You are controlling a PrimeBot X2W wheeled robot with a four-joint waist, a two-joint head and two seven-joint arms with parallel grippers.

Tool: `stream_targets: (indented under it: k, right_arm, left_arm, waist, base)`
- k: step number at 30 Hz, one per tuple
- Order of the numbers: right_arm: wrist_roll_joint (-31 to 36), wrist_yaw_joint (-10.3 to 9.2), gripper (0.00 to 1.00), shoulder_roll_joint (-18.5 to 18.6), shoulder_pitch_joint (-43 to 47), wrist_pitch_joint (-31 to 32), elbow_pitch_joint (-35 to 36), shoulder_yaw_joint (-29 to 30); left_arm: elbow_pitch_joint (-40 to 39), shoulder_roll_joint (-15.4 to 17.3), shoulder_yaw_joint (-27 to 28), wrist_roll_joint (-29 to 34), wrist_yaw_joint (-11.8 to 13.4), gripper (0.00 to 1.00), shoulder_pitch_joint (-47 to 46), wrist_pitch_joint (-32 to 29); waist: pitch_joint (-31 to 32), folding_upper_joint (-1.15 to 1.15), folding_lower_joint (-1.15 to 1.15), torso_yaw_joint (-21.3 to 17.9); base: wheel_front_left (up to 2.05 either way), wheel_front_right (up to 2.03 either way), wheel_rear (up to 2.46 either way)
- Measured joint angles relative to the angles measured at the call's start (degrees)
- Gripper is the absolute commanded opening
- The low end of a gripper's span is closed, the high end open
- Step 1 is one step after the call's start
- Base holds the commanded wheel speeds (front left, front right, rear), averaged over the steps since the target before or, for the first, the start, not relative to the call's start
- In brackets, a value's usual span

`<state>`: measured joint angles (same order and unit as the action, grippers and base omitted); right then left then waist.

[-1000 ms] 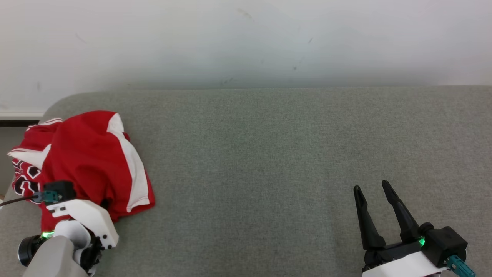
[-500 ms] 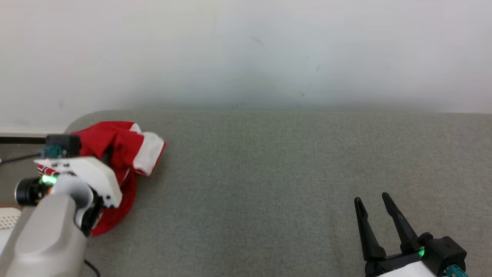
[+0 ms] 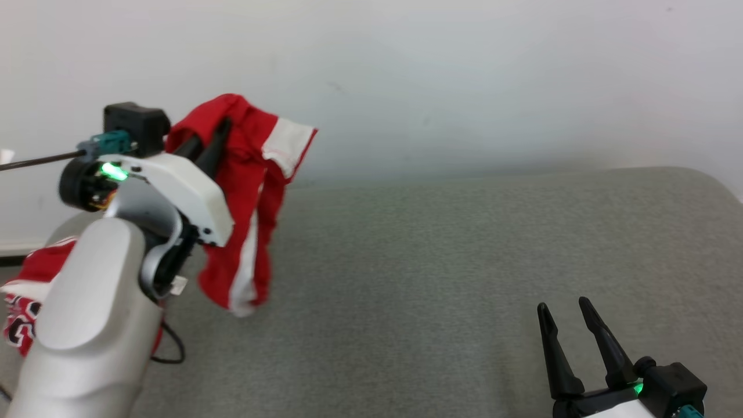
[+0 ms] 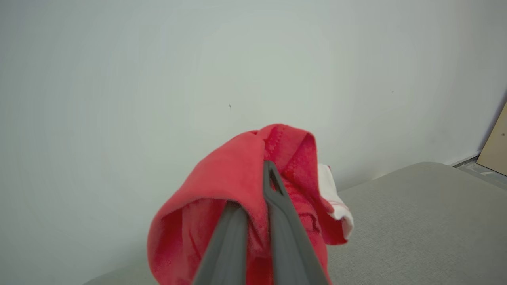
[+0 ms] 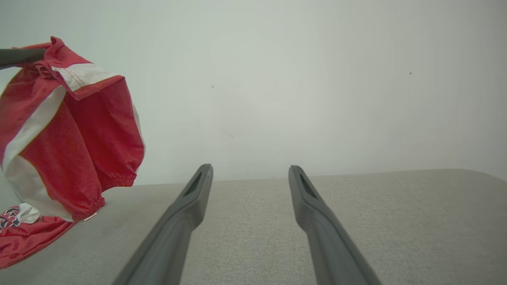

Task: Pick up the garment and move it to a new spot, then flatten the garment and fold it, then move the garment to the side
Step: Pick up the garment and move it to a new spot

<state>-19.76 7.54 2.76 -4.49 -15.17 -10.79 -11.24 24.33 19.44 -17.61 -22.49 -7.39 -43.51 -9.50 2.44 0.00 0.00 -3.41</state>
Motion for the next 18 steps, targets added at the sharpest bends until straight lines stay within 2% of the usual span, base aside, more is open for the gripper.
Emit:
stream_targets:
  k: [5,9,15,18]
  right_arm:
    - [0.0,0.00,1.00,0.0,0.0,0.0,0.1,0.1]
    - [0.0,0.00,1.00,0.0,-0.1,0.0,0.1,0.5]
    - [0.2,0.00,1.00,0.0,-0.1,0.0,0.2,0.8]
    - [0.2,0.00,1.00,0.0,-0.2,0.0,0.2,0.8]
  left_arm:
    - [-7.3,-2.5,-2.2,-0.9,0.0,0.00,0.5,-2.2]
    - [-11.5,-5.9,-3.1,-4.0,0.0,0.00,0.4,-2.9]
    - [-12.8,-9.3,-2.7,-7.6,0.9,0.00,4.0,-1.4]
    - [-11.1,-8.7,-2.8,-7.7,0.9,0.00,9.3,1.8]
  waist:
    - [0.1,0.00,0.00,-4.0]
    - [0.0,0.00,0.00,-7.3]
    - [-0.6,0.00,0.00,-11.8]
    - [-1.3,0.00,0.00,-13.4]
  base:
    - [0.00,0.00,0.00]
    - [0.00,0.00,0.00]
    - [0.00,0.00,0.00]
    - [0.00,0.00,0.00]
